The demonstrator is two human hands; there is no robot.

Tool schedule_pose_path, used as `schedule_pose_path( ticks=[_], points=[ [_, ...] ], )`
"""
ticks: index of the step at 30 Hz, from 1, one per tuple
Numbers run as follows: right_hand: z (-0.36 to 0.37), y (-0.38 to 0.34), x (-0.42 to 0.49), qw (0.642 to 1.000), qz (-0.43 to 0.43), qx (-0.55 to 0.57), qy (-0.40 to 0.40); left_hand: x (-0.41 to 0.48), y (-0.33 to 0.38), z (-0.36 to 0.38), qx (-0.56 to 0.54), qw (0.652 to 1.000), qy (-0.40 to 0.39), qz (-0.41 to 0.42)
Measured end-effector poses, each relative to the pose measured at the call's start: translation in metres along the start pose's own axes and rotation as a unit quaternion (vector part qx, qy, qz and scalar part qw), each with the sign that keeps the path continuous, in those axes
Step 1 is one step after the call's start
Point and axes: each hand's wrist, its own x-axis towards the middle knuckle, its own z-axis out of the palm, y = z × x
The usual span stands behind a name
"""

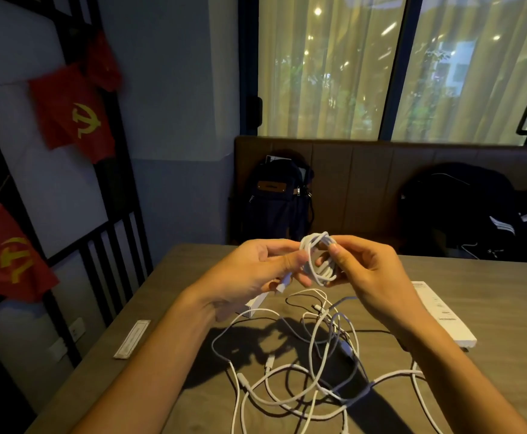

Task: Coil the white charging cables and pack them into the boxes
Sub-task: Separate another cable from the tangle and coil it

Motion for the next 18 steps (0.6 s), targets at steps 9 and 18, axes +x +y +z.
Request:
schedule_pose_path(
  ticks=[9,18],
  points=[
    [0.016,0.012,-0.003,0.998,0.044,-0.047,-0.001,0.010,-0.028,-0.023,0.154,0.981,0.116,0.025],
    [0.041,0.016,-0.002,0.994,0.054,-0.090,0.005,0.016,-0.067,-0.059,0.231,0.963,0.124,-0.068]
  ],
)
